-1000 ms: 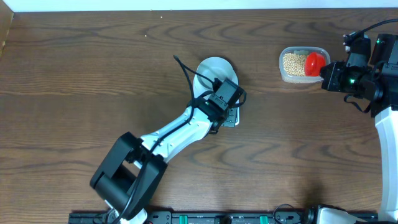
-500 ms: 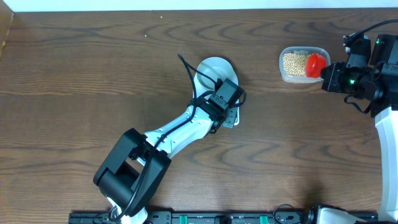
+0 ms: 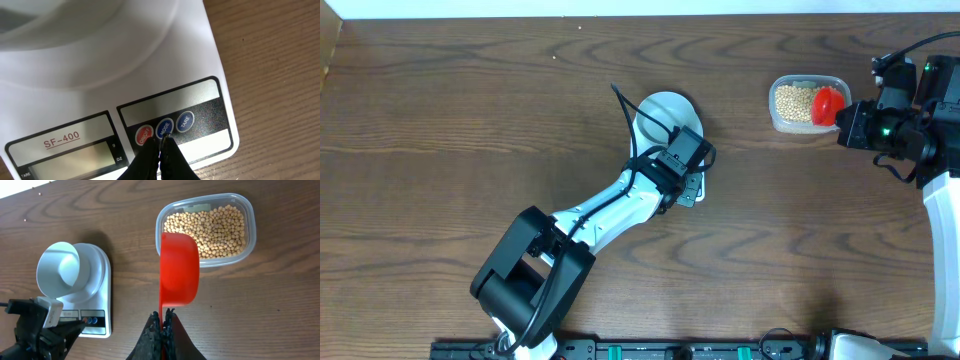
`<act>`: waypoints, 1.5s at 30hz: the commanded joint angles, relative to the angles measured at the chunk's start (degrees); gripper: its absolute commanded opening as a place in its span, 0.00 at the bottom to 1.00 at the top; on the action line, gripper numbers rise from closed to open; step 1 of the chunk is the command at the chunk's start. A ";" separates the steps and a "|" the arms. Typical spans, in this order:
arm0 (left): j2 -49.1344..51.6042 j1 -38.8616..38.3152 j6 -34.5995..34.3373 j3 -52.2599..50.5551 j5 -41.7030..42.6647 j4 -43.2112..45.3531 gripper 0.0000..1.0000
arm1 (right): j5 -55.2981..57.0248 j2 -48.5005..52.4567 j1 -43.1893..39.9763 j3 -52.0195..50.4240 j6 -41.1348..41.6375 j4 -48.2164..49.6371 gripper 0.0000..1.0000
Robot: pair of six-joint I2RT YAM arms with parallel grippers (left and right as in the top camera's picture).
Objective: Scoop item into bowl and weigh 50g on scale
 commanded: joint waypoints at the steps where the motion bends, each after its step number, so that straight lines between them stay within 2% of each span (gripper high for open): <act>1: 0.83 0.31 1.03 -0.28 -2.23 0.02 0.07 | 0.09 0.15 -0.07 1.09 -1.11 0.02 0.01; 34: 2.69 0.76 0.96 -1.36 -2.82 1.99 0.07 | 1.16 0.15 -0.07 1.09 -1.11 0.04 0.01; 45: 2.95 2.40 -1.57 -1.42 -2.80 1.95 0.07 | 1.16 0.15 -0.07 1.09 -1.11 0.04 0.01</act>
